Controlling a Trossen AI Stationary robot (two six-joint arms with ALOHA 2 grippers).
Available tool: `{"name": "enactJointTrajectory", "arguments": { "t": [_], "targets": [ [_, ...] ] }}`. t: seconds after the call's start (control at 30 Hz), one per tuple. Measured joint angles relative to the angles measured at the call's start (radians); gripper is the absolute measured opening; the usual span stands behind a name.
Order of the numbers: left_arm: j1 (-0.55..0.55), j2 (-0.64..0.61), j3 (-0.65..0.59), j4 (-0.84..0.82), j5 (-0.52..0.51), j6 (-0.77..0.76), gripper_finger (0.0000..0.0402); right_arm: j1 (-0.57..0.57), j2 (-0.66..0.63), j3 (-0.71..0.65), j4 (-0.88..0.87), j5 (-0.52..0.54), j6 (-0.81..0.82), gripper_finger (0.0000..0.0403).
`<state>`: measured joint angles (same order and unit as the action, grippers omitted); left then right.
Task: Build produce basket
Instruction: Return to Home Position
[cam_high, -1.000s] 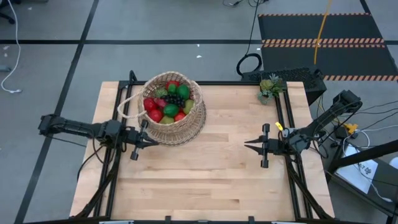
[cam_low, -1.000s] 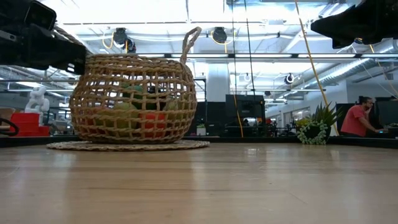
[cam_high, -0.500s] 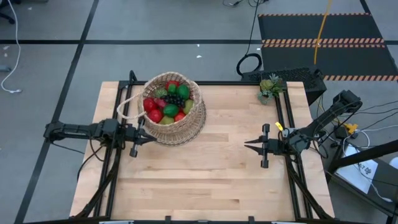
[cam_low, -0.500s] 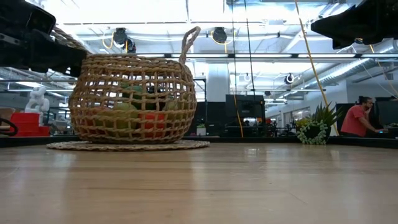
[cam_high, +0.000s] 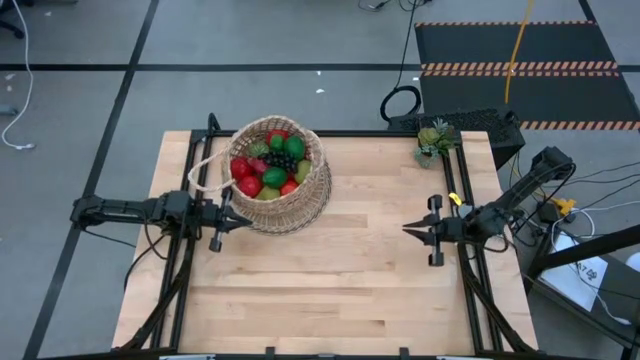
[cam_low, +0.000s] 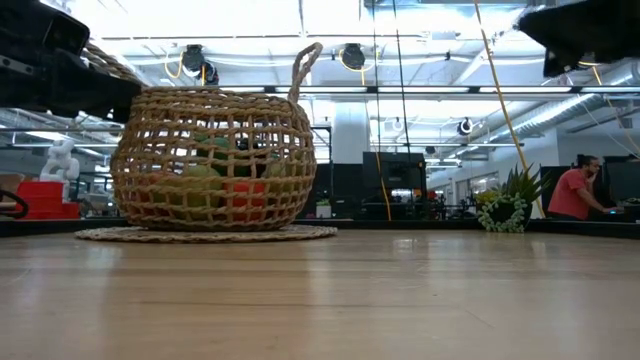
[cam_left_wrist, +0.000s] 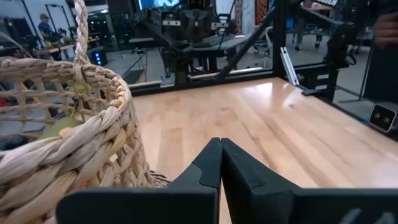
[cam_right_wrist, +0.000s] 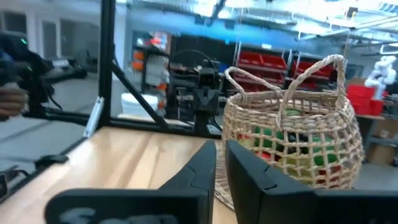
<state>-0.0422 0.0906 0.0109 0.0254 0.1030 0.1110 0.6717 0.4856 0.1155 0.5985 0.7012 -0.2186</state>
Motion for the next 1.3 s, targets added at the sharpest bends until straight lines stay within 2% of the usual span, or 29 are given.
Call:
{"name": "enactJointTrajectory", "arguments": {
  "t": [0.13, 0.23, 0.43, 0.7, 0.83, 1.03, 1.3],
  "targets": [
    [0.000, 0.001, 0.000, 0.000, -0.008, 0.058, 0.0010, 0.001, -0.067, -0.094, 0.117, -0.044, -0.005, 0.0013],
    [0.000, 0.001, 0.000, 0.000, -0.025, 0.075, 0.0010, -0.001, -0.093, -0.092, 0.052, -0.077, -0.002, 0.0002],
    [0.000, 0.001, 0.000, 0.003, -0.041, 0.070, 0.0010, -0.017, -0.118, -0.094, 0.040, -0.120, -0.040, 0.0001],
    [0.000, 0.001, 0.000, 0.002, -0.042, 0.068, 0.0010, -0.169, -0.163, -0.096, 0.021, -0.323, -0.051, 0.0000],
    [0.000, 0.001, 0.000, 0.002, -0.042, 0.068, 0.0010, -0.235, -0.178, -0.096, -0.021, -0.344, -0.048, 0.0000],
    [0.000, 0.001, 0.000, 0.002, -0.042, 0.068, 0.0010, -0.304, -0.182, -0.097, -0.024, -0.439, -0.050, 0.0000],
    [0.000, 0.001, 0.000, 0.002, -0.042, 0.068, 0.0010, -0.359, -0.185, -0.097, -0.020, -0.418, -0.047, 0.0000]
  ]
}}
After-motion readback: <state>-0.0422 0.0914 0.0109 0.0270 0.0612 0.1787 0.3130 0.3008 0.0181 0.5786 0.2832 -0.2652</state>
